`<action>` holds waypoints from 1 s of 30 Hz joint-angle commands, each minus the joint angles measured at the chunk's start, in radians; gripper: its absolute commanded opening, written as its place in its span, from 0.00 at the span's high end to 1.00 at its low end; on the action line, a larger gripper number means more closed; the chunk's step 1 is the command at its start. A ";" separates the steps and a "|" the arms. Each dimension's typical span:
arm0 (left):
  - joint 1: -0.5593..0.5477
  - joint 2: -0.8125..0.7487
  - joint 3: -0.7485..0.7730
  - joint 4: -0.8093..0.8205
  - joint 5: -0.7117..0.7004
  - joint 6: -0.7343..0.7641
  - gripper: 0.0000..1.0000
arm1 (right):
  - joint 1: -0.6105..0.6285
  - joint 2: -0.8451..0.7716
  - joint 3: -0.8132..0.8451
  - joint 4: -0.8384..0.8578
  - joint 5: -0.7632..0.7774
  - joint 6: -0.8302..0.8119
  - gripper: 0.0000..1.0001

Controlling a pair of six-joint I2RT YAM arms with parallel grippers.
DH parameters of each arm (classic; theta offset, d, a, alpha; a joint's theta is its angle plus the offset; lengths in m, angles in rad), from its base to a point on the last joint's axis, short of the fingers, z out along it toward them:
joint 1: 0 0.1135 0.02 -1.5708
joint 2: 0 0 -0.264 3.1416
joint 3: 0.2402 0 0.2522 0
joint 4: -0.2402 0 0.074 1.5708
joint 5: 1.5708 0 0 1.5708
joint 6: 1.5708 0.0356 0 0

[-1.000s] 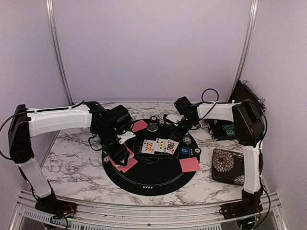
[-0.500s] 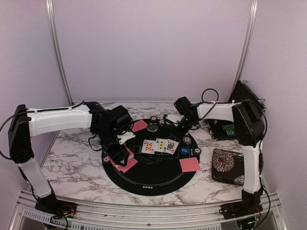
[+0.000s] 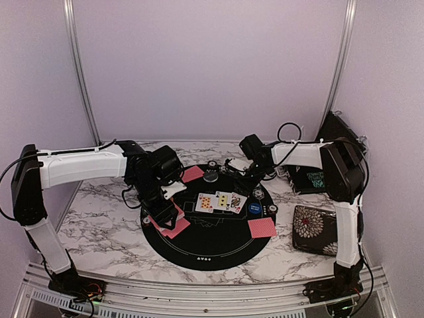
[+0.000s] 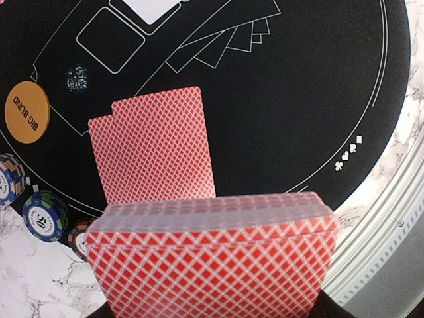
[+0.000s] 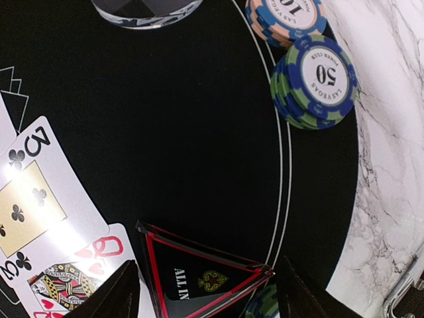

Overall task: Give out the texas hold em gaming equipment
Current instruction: Place the all-in button in the small blind area.

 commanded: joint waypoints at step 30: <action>0.006 -0.027 -0.003 0.007 0.018 -0.002 0.45 | 0.025 -0.153 0.105 -0.068 -0.069 0.206 0.23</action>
